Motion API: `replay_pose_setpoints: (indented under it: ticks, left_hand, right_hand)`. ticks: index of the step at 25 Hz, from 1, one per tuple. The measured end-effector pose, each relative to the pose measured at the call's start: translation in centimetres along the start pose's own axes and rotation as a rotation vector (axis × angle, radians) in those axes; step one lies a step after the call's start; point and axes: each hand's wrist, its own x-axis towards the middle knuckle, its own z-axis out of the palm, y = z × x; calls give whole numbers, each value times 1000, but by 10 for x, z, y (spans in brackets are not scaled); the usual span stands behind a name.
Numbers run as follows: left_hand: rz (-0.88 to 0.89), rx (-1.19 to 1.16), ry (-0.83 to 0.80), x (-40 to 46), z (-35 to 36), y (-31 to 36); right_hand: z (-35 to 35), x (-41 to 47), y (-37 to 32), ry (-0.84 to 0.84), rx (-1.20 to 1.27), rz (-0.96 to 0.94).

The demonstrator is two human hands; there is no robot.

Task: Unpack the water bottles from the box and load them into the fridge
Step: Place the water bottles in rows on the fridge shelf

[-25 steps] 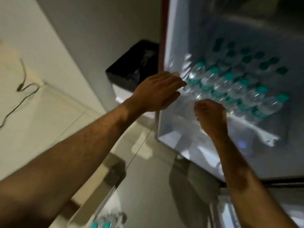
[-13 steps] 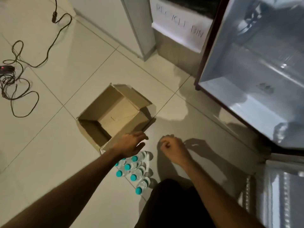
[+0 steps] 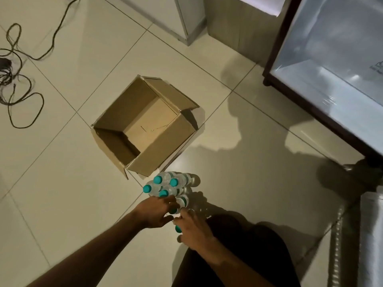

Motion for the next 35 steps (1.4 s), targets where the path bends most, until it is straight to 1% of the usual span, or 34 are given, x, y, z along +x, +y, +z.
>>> replay_pose_setpoints:
  ticks: [2, 4, 6, 9, 10, 11, 12, 13, 14, 16, 18, 20, 21, 22, 23, 25, 27, 29, 32, 35]
  left_hand:
    - [12, 1, 40, 3, 4, 1]
    - [32, 45, 8, 10, 1, 5]
    - [29, 68, 41, 13, -5, 14]
    - [21, 32, 137, 17, -39, 26]
    - [29, -1, 158, 18, -60, 29]
    - [50, -21, 182, 19, -81, 34]
    - [81, -35, 230, 20, -110, 41]
    - [121, -37, 281, 23, -138, 49]
    - [141, 17, 344, 28, -165, 56]
    - [154, 74, 410, 34, -230, 75]
    - [258, 89, 453, 42, -299, 102]
    - [347, 77, 490, 46, -370, 131]
    - [355, 107, 541, 46, -400, 146]
    - [383, 148, 626, 48, -432, 162]
    - [419, 142, 694, 49, -461, 177]
    - [476, 117, 736, 48, -515, 204]
    - [554, 100, 837, 50, -563, 229]
    - [583, 81, 916, 46, -604, 253]
    - [624, 111, 1043, 44, -647, 278]
    - [671, 244, 1086, 46, -678, 282]
  right_hand:
    - [3, 3, -2, 41, -23, 5]
    - [-2, 4, -3, 60, -4, 27]
    - [-18, -2, 1, 96, 85, 87]
    - [-49, -22, 14, 203, 267, 219]
    - [-63, -30, 11, 268, 296, 302]
    - [-75, -41, 5, 417, 317, 402]
    - [-100, -59, 7, 484, 404, 468]
    - [-123, -76, 14, 539, 472, 485]
    - [-147, -93, 21, 602, 486, 474]
    - [-207, -129, 39, 782, 450, 416]
    - [-271, -181, 47, 874, 438, 328]
    - [-314, -215, 55, 1025, 399, 287]
    - [-330, -228, 56, 1058, 374, 291]
    - [-345, -243, 56, 1105, 352, 290]
    - [-354, -253, 58, 1157, 354, 292]
    - [-367, -274, 60, 1247, 409, 305]
    - [-375, -290, 63, 1297, 469, 309]
    - [-380, -302, 64, 1367, 496, 289]
    - [-391, -323, 62, 1473, 519, 246]
    - [-411, -341, 55, 1526, 511, 192]
